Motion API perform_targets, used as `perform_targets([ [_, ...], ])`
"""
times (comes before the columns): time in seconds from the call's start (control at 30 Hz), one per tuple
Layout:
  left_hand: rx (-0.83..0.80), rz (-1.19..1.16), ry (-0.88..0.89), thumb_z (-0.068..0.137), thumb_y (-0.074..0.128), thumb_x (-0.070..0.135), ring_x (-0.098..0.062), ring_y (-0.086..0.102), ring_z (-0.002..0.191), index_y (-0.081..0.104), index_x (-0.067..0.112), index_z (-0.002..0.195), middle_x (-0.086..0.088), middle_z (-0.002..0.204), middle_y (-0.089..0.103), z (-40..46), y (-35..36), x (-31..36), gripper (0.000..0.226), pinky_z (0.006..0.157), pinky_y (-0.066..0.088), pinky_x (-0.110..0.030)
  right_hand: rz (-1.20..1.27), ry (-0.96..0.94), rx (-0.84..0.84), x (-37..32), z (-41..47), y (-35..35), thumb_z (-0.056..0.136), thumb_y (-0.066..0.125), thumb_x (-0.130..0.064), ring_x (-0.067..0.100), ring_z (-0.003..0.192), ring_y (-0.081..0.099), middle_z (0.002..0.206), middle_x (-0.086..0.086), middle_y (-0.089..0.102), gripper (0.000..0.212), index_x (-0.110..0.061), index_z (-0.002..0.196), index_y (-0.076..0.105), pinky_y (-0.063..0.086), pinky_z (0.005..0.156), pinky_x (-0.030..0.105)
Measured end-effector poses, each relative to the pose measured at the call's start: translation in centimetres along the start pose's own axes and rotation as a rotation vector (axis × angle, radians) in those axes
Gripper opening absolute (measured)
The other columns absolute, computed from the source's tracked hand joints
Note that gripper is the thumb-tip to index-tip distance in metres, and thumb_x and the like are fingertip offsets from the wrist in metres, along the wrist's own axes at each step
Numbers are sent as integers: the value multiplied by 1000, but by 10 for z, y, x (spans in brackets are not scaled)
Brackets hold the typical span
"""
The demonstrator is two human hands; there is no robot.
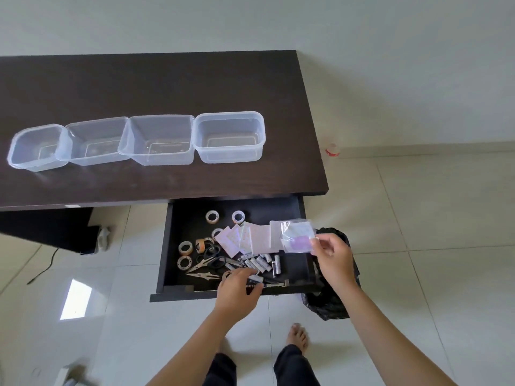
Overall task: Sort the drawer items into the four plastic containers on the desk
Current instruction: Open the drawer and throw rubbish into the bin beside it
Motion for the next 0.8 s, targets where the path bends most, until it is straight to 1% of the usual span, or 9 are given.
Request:
perform_targets([
  [0.07, 4, -7, 18, 90, 54, 40, -12, 56, 111, 55, 27, 125, 9, 127, 57, 3, 15, 25, 37, 98, 44, -36, 67, 53, 73, 17, 13, -37, 89, 64, -19, 19, 81, 69, 89, -2, 69, 4, -23, 88, 63, 53, 73, 27],
  [0.13, 20, -14, 34, 90, 55, 40, -12, 58, 108, 57, 26, 122, 7, 123, 59, 6, 23, 39, 35, 97, 44, -35, 90, 100, 136, 32, 22, -61, 89, 63, -17, 21, 77, 69, 87, 0, 68, 3, -17, 92, 63, 50, 67, 21],
  [0.2, 24, 9, 31, 90, 54, 42, -12, 57, 110, 58, 27, 122, 9, 123, 60, 9, 35, 54, 35, 100, 41, -35, 104, 159, 194, 55, 30, -85, 89, 63, -15, 22, 73, 69, 86, 4, 68, 4, -13, 92, 62, 49, 64, 21],
  [0.3, 25, 96, 3, 90, 51, 47, -11, 56, 112, 58, 31, 121, 13, 122, 60, 12, 48, 66, 35, 102, 36, -35, 72, 252, 249, 98, 38, -109, 88, 63, -14, 26, 69, 67, 87, 10, 68, 4, -11, 90, 61, 50, 69, 30],
  [0.37, 44, 139, -25, 89, 50, 50, -9, 56, 111, 58, 34, 120, 16, 118, 61, 13, 50, 65, 36, 102, 32, -35, 3, 307, 263, 123, 41, -116, 87, 62, -13, 26, 73, 64, 89, 10, 68, 6, -9, 91, 63, 48, 73, 31],
  [0.43, 54, 130, -49, 88, 51, 52, -7, 57, 109, 58, 34, 121, 18, 116, 62, 14, 50, 61, 38, 101, 30, -34, -99, 368, 243, 143, 43, -118, 86, 58, -12, 24, 79, 58, 90, 8, 65, 10, -7, 93, 63, 42, 74, 29],
  [0.53, 65, 120, -57, 87, 53, 53, -6, 60, 104, 58, 33, 120, 19, 112, 64, 16, 51, 58, 39, 99, 33, -32, -184, 436, 179, 165, 43, -111, 87, 55, -9, 24, 80, 53, 89, 7, 59, 10, -6, 93, 62, 37, 72, 27],
  [0.67, 91, 134, -70, 86, 54, 53, -6, 60, 104, 59, 34, 118, 19, 108, 66, 14, 54, 56, 37, 99, 33, -32, -249, 481, 73, 184, 48, -97, 87, 57, -11, 26, 80, 56, 85, 8, 60, 6, -7, 89, 61, 39, 69, 28],
  [0.8, 108, 157, -62, 87, 53, 53, -6, 58, 103, 60, 34, 116, 19, 106, 65, 14, 53, 57, 36, 99, 33, -31, -260, 538, -2, 198, 54, -88, 88, 56, -14, 29, 95, 61, 111, 9, 65, 24, -10, 111, 62, 45, 73, 30],
])
Point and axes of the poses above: each hand's wrist, its own z-axis towards the middle knuckle, its own y-axis out of the palm, x = y × z, the point moved 10 cm from there along z, towards the middle knuckle
